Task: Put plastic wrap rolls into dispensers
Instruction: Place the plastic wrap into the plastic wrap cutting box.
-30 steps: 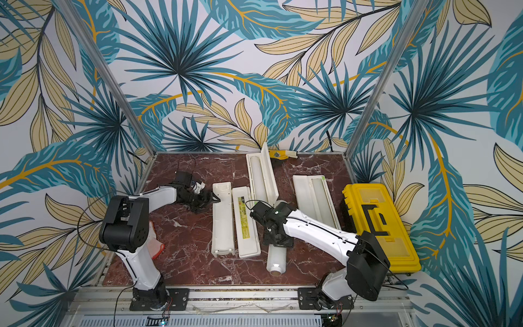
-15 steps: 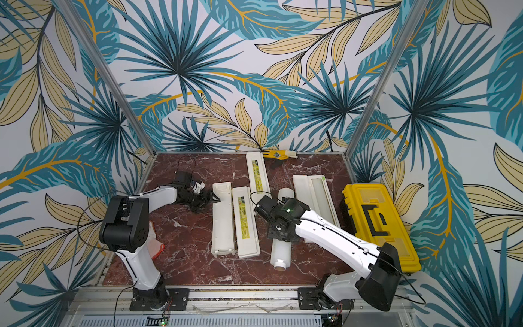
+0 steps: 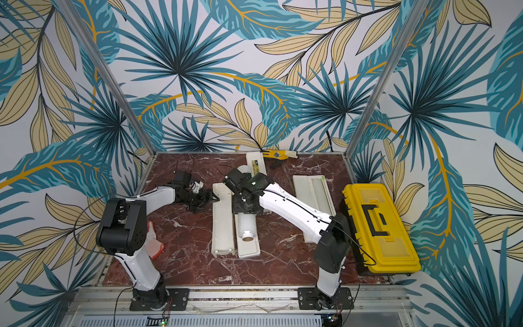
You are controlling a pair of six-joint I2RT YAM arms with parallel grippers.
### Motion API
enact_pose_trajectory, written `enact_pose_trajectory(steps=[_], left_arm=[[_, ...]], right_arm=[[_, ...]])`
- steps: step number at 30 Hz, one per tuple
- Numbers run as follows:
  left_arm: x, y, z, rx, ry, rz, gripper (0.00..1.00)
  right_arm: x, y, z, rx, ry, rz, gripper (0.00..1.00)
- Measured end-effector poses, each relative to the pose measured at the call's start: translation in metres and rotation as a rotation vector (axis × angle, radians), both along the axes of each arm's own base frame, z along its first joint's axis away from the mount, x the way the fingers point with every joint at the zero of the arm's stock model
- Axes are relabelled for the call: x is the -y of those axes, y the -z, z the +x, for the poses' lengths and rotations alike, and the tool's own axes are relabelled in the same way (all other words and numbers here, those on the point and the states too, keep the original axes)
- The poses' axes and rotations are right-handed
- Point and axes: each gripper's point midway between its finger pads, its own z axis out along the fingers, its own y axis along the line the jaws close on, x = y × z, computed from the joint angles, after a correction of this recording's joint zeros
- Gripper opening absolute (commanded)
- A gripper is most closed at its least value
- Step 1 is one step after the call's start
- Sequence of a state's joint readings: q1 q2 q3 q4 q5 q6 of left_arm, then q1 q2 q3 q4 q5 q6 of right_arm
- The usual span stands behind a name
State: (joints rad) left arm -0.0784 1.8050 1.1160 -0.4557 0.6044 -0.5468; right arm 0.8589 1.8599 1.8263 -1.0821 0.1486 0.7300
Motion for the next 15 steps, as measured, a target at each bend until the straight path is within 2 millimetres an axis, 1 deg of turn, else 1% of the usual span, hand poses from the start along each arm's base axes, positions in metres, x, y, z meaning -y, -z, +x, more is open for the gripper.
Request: enact_pose_trajectory(steps=[3,7,10,13,15], left_arm=[[-0.016,-0.014,0.002,0.026,-0.035,0.013,0.89],[-0.045,-0.03,0.006,0.059,-0.1,0.023,0.9],[-0.064,-0.036,0.008,0.073,-0.141,0.026,0.9],[-0.074,-0.038,0.009,0.082,-0.157,0.031,0.9],[-0.076,-0.037,0.009,0.08,-0.16,0.03,0.9]], right_arm=[[-0.03,0.01,0.011,-0.008,-0.033,0.038,0.5],[-0.055,0.032,0.014,-0.05,-0.061,0.058,0.5],[-0.067,0.05,0.016,-0.075,-0.076,0.06,0.5],[-0.078,0.065,0.015,-0.094,-0.088,0.061,0.5],[-0.082,0.074,0.013,-0.11,-0.091,0.056,0.5]])
